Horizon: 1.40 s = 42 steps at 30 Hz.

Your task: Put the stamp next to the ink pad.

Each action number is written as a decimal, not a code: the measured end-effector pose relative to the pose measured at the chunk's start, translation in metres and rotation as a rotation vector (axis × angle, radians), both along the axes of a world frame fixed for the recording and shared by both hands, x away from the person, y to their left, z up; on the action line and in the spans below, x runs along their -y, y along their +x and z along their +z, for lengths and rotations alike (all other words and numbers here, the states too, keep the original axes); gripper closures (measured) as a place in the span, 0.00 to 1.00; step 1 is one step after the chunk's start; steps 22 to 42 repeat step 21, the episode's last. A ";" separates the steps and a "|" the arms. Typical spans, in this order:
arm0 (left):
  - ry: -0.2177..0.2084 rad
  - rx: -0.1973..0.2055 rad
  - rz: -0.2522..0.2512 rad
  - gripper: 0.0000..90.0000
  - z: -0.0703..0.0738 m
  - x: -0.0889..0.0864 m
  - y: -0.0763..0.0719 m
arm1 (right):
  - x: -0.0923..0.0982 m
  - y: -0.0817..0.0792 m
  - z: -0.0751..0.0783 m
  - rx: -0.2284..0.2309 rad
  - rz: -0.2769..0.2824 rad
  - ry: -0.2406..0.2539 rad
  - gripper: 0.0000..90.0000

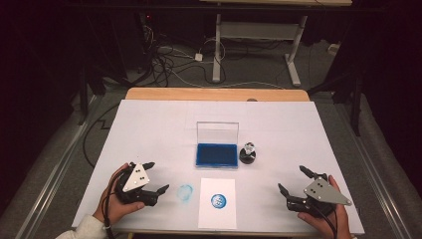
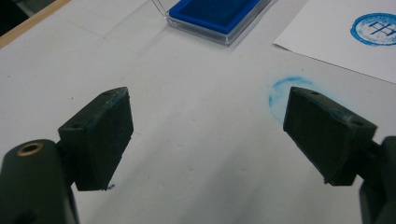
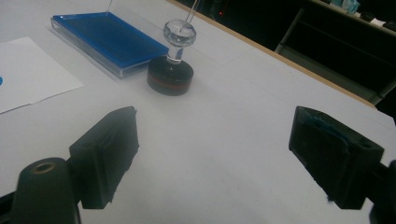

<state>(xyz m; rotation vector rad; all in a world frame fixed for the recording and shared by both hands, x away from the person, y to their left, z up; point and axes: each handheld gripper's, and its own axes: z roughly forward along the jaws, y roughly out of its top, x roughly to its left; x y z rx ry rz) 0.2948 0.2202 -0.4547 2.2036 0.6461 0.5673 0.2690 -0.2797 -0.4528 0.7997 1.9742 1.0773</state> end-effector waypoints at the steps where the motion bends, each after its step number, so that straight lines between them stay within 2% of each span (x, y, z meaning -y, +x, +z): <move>1: 0.001 0.000 0.001 0.17 0.000 0.000 0.000 | 0.000 0.000 0.000 0.000 0.001 -0.001 0.18; 42: 0.001 -0.010 0.008 0.17 -0.001 0.001 0.003 | 0.000 0.003 0.000 0.005 0.003 -0.001 0.17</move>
